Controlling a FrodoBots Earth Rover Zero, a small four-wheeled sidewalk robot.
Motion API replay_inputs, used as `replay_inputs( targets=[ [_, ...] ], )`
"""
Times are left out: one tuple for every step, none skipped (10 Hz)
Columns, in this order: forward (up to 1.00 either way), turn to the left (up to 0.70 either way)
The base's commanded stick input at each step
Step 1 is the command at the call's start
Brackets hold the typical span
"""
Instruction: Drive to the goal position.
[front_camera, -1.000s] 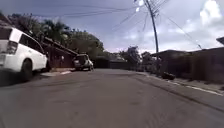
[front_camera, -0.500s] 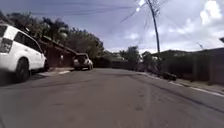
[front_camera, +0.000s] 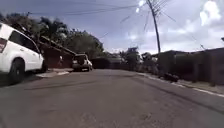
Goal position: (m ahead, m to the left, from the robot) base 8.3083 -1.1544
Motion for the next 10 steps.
replay_inputs(
  targets=[
    [0.45,0.0],
    [0.45,0.0],
    [0.45,0.0],
    [0.45,0.0],
    [0.45,0.0],
    [0.45,0.0],
    [0.45,0.0],
    [0.45,0.0],
    [0.45,0.0],
    [0.45,0.0]
  ],
)
